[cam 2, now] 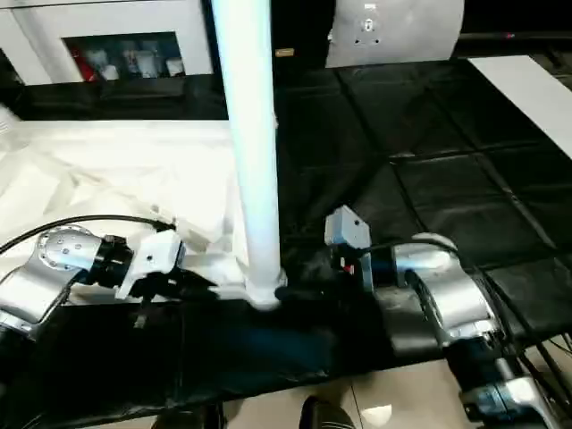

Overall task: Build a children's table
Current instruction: Rotate leg to tighten

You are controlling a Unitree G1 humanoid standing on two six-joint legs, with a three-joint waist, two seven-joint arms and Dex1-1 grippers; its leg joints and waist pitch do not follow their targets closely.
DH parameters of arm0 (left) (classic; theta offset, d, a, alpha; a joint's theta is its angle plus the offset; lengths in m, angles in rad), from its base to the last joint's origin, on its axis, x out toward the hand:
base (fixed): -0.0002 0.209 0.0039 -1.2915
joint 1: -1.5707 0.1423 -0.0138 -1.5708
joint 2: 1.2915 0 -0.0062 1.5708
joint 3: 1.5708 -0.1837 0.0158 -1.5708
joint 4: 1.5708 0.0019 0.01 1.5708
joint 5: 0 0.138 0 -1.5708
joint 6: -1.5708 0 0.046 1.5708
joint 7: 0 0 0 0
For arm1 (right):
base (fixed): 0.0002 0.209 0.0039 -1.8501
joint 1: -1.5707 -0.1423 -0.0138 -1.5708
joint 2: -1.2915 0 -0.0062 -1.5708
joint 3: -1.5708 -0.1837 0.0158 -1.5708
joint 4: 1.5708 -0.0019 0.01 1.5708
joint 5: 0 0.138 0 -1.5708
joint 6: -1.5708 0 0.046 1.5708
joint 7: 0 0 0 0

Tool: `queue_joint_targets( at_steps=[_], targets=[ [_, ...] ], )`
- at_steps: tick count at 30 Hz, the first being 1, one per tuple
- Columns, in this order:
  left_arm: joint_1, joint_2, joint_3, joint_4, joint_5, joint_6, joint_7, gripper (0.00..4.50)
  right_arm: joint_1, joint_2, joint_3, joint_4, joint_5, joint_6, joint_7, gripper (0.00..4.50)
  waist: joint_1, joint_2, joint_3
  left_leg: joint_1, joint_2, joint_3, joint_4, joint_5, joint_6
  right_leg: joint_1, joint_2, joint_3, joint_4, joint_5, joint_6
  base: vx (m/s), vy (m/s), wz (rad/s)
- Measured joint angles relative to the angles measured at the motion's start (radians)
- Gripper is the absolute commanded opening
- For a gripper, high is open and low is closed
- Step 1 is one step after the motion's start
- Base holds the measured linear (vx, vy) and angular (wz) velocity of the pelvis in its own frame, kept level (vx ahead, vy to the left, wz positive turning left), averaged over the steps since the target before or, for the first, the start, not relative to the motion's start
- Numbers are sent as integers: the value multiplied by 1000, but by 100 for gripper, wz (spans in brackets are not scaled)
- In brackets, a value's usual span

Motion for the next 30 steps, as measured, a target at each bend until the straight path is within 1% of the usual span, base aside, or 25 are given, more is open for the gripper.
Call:
queue_joint_targets(
  at_steps=[1,2,3,5,8,10,13,16,18,19,21,22,23,26,30],
  targets=[
    [-1,-1,-1,0,0,0,0,0,-1,3,4,0,3,0,5,412,1,0,0,0,0,0,0,0,0,0,0,0,0,0,0,0,0,0],
    [-3,-2,-1,1,2,-2,0,0,-1,8,15,0,7,4,18,401,2,0,0,0,0,0,0,0,0,0,0,0,0,0,0,0,0,0],
    [-6,-4,-2,5,6,-6,0,0,-1,9,20,0,12,13,33,374,2,0,0,0,0,0,0,0,0,0,0,0,0,0,0,0,0,0],
    [-8,-6,-3,9,11,-13,0,0,-1,8,22,0,22,20,49,365,3,0,0,0,0,0,1,0,0,1,0,0,0,0,0,0,0,0],
    [-13,-10,-4,16,15,-17,-1,0,-1,9,26,0,28,25,65,330,3,0,0,0,0,0,1,0,0,1,0,0,0,0,0,0,0,0],
    [-15,-11,-5,17,17,-20,-3,0,-8,9,26,6,29,36,66,324,3,0,0,0,0,0,1,0,0,1,0,0,0,0,0,0,0,0],
    [-15,-11,-6,18,16,-21,-9,0,-10,9,25,7,29,42,72,287,3,0,0,0,0,0,1,0,0,1,0,0,0,0,0,0,0,0],
    [-15,-13,-7,17,16,-24,-13,0,-14,8,23,15,33,53,76,277,7,0,0,0,0,0,0,0,0,1,0,0,0,-1,0,0,0,0],
    [-15,-14,-8,17,16,-25,-13,0,-14,8,21,17,38,59,80,248,8,0,0,0,0,0,0,0,0,1,0,0,0,-1,1,0,0,0],
    [-15,-15,-8,17,16,-25,-14,0,-14,8,20,17,38,64,80,248,9,0,0,0,0,0,0,0,0,1,0,0,0,-1,1,0,0,0],
    [-15,-15,-8,17,16,-25,-21,0,-14,7,20,17,39,71,83,225,10,0,0,0,0,0,0,0,0,1,0,0,0,-1,1,0,0,0],
    [-15,-16,-7,17,15,-23,-21,0,-14,7,20,15,40,77,84,225,10,0,0,0,0,0,0,0,0,1,0,0,0,-1,1,0,0,0],
    [-15,-16,-4,17,12,-18,-21,0,-12,5,20,11,41,83,84,214,11,0,0,0,0,0,0,0,0,1,0,0,0,-1,1,0,0,0],
    [-13,-20,-2,14,5,2,-21,0,-5,2,20,-2,43,98,84,203,12,0,0,0,0,0,0,0,0,1,-1,0,0,-1,1,0,0,0],
    [7,-43,7,-38,-6,95,10,0,57,4,-8,-75,71,168,38,198,20,0,0,0,-2,0,-1,0,0,1,-2,0,0,-2,2,0,0,0]
  ],
)
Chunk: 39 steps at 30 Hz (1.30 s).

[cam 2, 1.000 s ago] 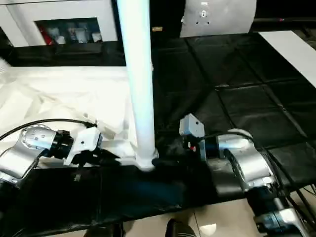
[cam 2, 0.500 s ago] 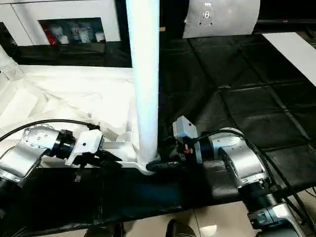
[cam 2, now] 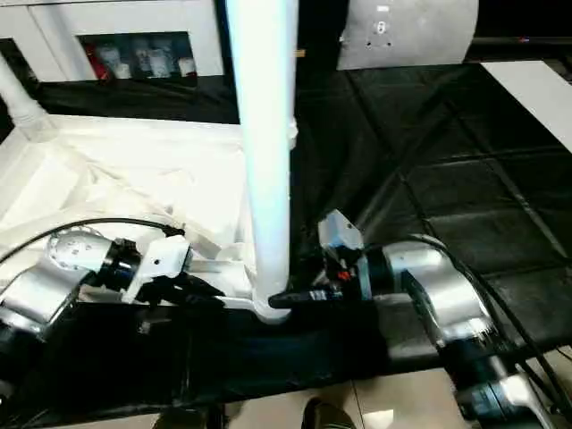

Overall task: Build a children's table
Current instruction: Rotate leg to tighten

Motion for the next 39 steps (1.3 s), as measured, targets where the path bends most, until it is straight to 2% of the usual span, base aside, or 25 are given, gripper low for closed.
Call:
queue_joint_targets(
  at_steps=[3,5,9,11,13,15,18,20,21,22,23,26,28,29,31,33,36,39],
  targets=[
    [11,-35,36,-36,7,125,93,0,56,45,-58,-54,-3,35,-145,198,-8,0,0,2,0,0,0,0,0,0,0,0,0,0,1,0,0,0],
    [13,-61,55,-53,22,190,154,0,65,81,-82,-63,-17,47,-240,198,-24,0,0,2,-1,0,0,0,0,0,0,1,0,-3,5,0,0,0],
    [10,-163,83,-94,61,337,330,0,71,186,-146,-81,-67,93,-477,196,-63,1,0,3,-3,0,-1,0,0,-1,-2,2,-5,-3,6,0,0,0],
    [5,-217,95,-107,78,399,406,0,68,239,-168,-90,-91,116,-577,196,-74,1,0,4,-6,0,-2,0,0,-1,-4,2,-6,-4,6,0,0,0],
    [-17,-295,108,-106,114,466,517,0,51,331,-198,-90,-134,133,-743,196,-86,2,1,3,-9,0,-3,0,0,-4,-8,1,-6,-4,6,0,0,0],
    [-30,-355,112,-106,128,513,604,0,32,385,-211,-86,-159,144,-860,196,-89,3,0,3,-11,0,-6,0,0,-5,-11,0,-9,-4,7,0,0,0],
    [-66,-451,113,-77,184,540,751,0,-27,535,-266,-42,-205,148,-1097,196,-95,2,1,-1,-13,0,-10,0,0,-9,-11,0,-15,-4,7,0,0,0],
    [-75,-477,108,-70,193,542,787,0,-37,559,-275,-38,-208,144,-1153,196,-92,2,0,-1,-14,0,-15,1,2,-8,-11,0,-20,-3,6,25,3,2],
    [-78,-481,106,-70,194,542,794,0,-38,560,-276,-38,-208,139,-1160,231,-90,2,0,-1,-15,0,-17,2,3,-7,-11,1,-22,1,6,50,6,4],
    [-80,-482,104,-70,194,542,796,0,-38,560,-276,-38,-211,132,-1161,231,-87,2,0,-1,-15,0,-17,1,4,-7,-12,1,-22,3,6,61,5,3],
    [-83,-483,104,-70,194,542,797,0,-38,561,-276,-39,-213,126,-1161,265,-85,2,0,-1,-16,0,-18,0,5,-7,-12,1,-22,6,3,62,-2,3],
    [-91,-472,109,-70,202,536,809,0,-1,589,-266,-66,-192,104,-1128,277,-87,2,0,-3,-15,0,-22,2,10,-10,-11,-1,-22,6,7,39,-5,2],
    [-97,-457,113,-70,202,524,805,0,29,586,-226,-74,-170,107,-1065,309,-87,2,0,-10,-13,0,-23,2,11,-20,-10,-2,-20,6,7,0,0,0],
    [-98,-448,109,-77,201,518,795,0,39,563,-194,-76,-158,113,-1022,309,-83,3,1,-16,-12,0,-22,3,11,-24,-9,-4,-20,6,7,0,0,0],
    [-82,-420,99,-100,189,506,754,0,47,503,-165,-102,-144,111,-945,323,-75,4,1,-17,-10,0,-21,3,11,-25,-8,-6,-19,6,6,0,0,0],
    [-63,-384,93,-123,175,493,708,0,62,422,-163,-131,-124,109,-867,351,-67,4,1,-17,-10,0,-20,3,11,-24,-9,-6,-19,6,6,0,0,0],
    [-39,-308,91,-135,152,446,629,0,87,306,-166,-158,-98,105,-716,360,-65,4,1,-15,-10,0,-17,3,11,-22,-9,-6,-19,6,5,0,0,0],
    [-18,-232,91,-136,127,382,529,0,105,190,-183,-181,-63,108,-570,398,-63,5,2,-14,-9,0,-16,3,10,-20,-9,-5,-19,8,5,0,0,0]
  ],
)
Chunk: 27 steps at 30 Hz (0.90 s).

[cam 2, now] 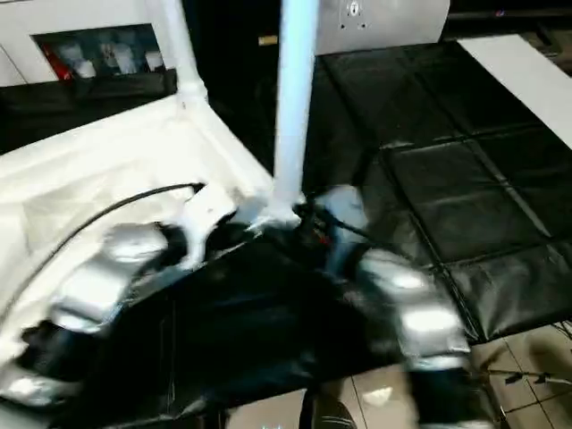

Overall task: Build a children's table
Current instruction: Rotate leg to tighten

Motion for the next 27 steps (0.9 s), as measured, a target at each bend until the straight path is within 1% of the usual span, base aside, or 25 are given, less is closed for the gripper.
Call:
queue_joint_targets(
  at_steps=[2,4,6,9,12,16,18,20,23,25,27],
  targets=[
    [13,29,0,0,-14,-31,-46,0,2,-59,5,-27,32,8,90,404,0,0,0,0,0,0,1,0,0,1,0,0,0,1,0,0,0,0],
    [20,52,-7,2,-26,-60,-92,0,2,-104,15,-49,61,13,163,430,3,0,0,0,0,0,3,0,0,1,0,0,1,2,0,0,0,0],
    [31,109,-20,5,-48,-116,-168,0,6,-177,27,-66,90,31,248,444,8,0,0,0,0,0,3,0,0,1,0,0,2,2,0,0,0,0],
    [35,201,-29,40,-68,-221,-295,0,1,-236,27,-63,109,33,337,448,14,0,0,0,1,0,5,0,0,1,0,0,4,2,0,0,0,0],
    [35,239,-31,61,-78,-277,-393,0,-19,-244,30,-46,109,32,381,448,21,0,0,0,0,0,9,0,0,1,-2,1,8,2,0,0,0,0],
    [31,246,-52,68,-94,-316,-467,0,-40,-257,53,-13,109,23,427,448,37,-1,0,-1,0,1,16,-3,-3,1,-4,2,12,2,0,0,0,0],
    [19,251,-72,89,-104,-345,-506,0,-55,-265,87,17,109,-2,474,448,43,-1,0,-1,0,1,17,-2,-2,1,-4,2,15,2,-1,0,0,0],
    [15,254,-79,96,-106,-361,-523,0,-55,-266,104,30,109,-8,500,420,45,-1,0,-1,0,1,18,-2,-2,2,-4,2,16,2,-1,0,0,0],
    [1,251,-91,115,-106,-387,-555,0,-71,-263,137,70,103,-36,548,410,44,-1,0,-2,0,2,19,-1,-1,2,-4,2,16,2,-1,0,0,0],
    [-4,245,-99,119,-105,-392,-566,0,-89,-263,152,87,96,-49,571,382,45,-1,0,-2,0,2,20,-1,0,2,-4,2,16,2,-1,0,0,0],
    [-4,240,-101,119,-105,-398,-578,0,-93,-262,161,92,93,-58,579,371,47,-2,0,-3,0,2,20,0,0,3,-4,2,16,2,-1,0,0,0]
  ],
)
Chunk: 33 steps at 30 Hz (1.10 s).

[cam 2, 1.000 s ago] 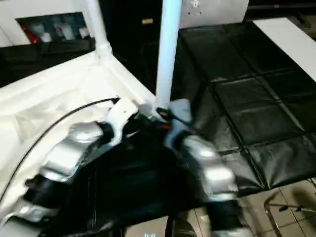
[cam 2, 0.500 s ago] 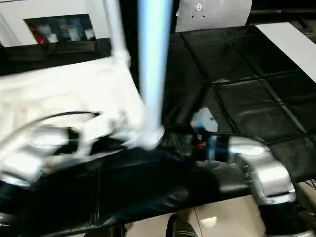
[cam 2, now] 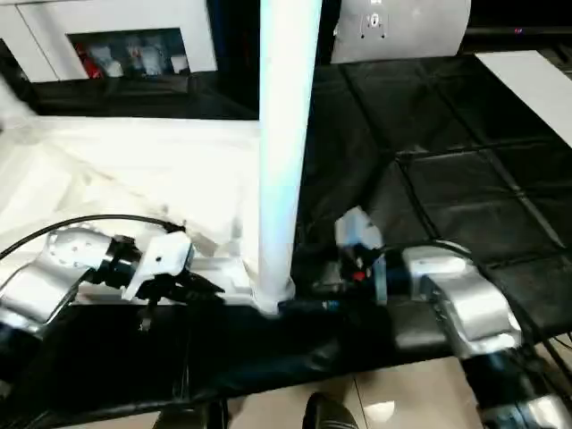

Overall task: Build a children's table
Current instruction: Rotate leg to tighten

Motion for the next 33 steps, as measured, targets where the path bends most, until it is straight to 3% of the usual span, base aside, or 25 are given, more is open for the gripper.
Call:
queue_joint_targets(
  at_steps=[5,8,16,22,26,33],
  targets=[
    [-6,-5,-17,0,0,-16,-15,0,-44,16,27,61,-15,-32,35,320,3,-1,0,-1,0,0,0,0,0,0,0,0,1,0,0,0,0,0],
    [-6,-7,-20,0,0,-21,-19,0,-48,21,40,77,-15,-35,59,314,3,-1,0,-1,0,0,0,0,0,-1,0,0,1,0,0,0,0,0],
    [-7,-7,-20,0,0,-27,-24,0,-54,34,52,94,-15,-36,84,237,3,-1,0,-1,0,0,0,0,0,-1,0,0,1,0,0,0,0,0],
    [-7,-9,-16,0,-2,-22,-24,0,-50,31,49,85,-15,-39,81,217,4,-1,0,-1,0,0,0,0,0,-1,0,0,1,0,0,0,0,0],
    [26,-25,9,-46,-6,60,36,0,16,60,0,13,1,20,-22,213,2,-1,0,0,0,0,0,0,0,-1,0,0,1,0,0,0,0,0],
    [32,-111,62,-64,26,215,231,0,77,173,-98,-22,-33,45,-312,212,-36,-2,0,2,0,0,0,1,-2,-1,0,1,0,-3,5,0,0,0]
  ],
)
